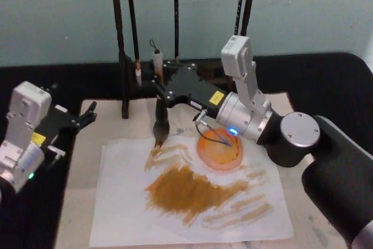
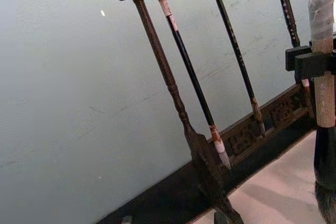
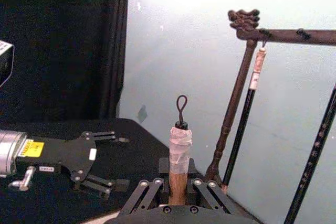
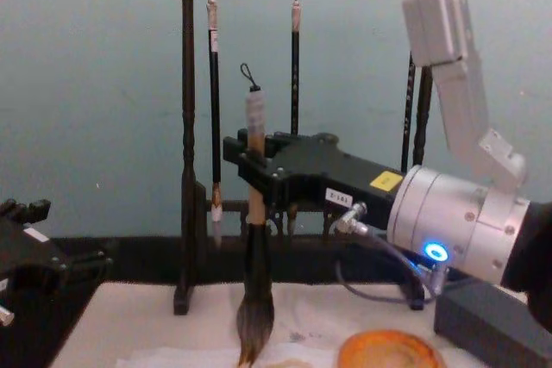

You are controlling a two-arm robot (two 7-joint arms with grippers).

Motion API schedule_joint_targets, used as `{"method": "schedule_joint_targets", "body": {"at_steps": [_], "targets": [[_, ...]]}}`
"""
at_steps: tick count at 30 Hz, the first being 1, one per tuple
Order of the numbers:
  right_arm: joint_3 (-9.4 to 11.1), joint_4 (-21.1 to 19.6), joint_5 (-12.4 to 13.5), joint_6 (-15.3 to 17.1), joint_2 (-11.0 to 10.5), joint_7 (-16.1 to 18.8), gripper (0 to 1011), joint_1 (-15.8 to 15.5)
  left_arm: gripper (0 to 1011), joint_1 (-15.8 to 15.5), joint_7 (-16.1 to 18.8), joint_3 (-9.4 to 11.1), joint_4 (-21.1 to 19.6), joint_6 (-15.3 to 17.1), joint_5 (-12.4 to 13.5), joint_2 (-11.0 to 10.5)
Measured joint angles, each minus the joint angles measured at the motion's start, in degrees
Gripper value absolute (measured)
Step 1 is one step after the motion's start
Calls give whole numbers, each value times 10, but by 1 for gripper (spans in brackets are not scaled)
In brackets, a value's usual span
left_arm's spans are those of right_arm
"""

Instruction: Pick up the brush from the inkstone, write on the paper, then place the brush back to its original position.

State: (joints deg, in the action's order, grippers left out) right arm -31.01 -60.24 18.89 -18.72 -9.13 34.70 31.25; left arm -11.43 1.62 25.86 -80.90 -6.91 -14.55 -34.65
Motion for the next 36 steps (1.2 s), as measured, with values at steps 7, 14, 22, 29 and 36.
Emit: {"method": "schedule_joint_targets", "body": {"at_steps": [7,14,22,29,36], "targets": [[11,-32,5,2,-7,2,173,-14,1010,0,0,0,0,0,0,0],[29,-84,21,6,-21,0,173,-33,1010,0,0,0,0,0,0,0],[57,-134,48,34,-40,-20,173,-57,1010,0,0,0,0,0,0,0],[93,-174,80,71,-53,-56,173,-88,1010,0,0,0,0,0,0,0],[137,-202,128,117,-54,-102,173,-123,1009,0,0,0,0,0,0,0]]}}
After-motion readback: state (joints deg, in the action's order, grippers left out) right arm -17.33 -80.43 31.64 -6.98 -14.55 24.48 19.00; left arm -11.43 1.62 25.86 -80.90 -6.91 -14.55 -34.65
